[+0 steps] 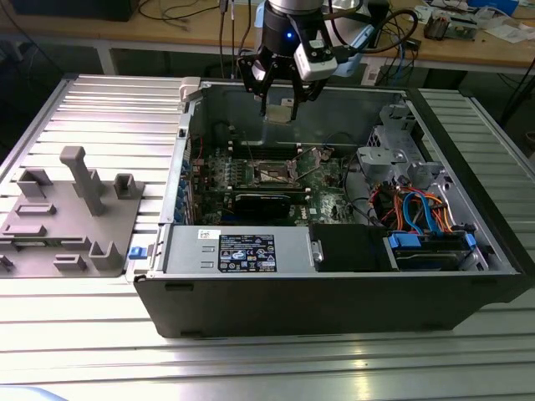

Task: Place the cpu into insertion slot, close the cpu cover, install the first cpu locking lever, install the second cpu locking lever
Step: 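Place the cpu into insertion slot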

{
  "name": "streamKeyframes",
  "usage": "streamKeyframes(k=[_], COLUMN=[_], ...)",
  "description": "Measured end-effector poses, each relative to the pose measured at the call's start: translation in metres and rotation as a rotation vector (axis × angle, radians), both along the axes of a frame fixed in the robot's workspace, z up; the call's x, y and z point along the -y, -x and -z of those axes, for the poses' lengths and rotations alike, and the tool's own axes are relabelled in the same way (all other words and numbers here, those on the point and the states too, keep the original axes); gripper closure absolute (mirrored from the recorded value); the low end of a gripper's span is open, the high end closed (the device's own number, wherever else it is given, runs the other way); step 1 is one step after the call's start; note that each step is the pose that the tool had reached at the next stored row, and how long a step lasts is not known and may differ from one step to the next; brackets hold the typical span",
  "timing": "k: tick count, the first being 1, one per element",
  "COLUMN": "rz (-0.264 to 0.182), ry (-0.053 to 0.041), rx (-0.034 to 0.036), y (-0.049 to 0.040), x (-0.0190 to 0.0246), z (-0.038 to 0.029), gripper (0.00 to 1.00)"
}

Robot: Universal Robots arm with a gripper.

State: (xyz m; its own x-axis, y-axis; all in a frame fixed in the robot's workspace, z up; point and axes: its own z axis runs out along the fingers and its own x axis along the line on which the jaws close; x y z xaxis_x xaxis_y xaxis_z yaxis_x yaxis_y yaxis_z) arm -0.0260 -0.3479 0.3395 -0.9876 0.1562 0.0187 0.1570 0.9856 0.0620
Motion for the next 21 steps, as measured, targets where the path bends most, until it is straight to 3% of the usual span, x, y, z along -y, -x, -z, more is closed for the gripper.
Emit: streamKeyframes(k=[21], rz=[0.057], ry=[0.0001], rx=[0.0], y=[0.0], x=[0.0], z=[0.0014], gripper=[0.45])
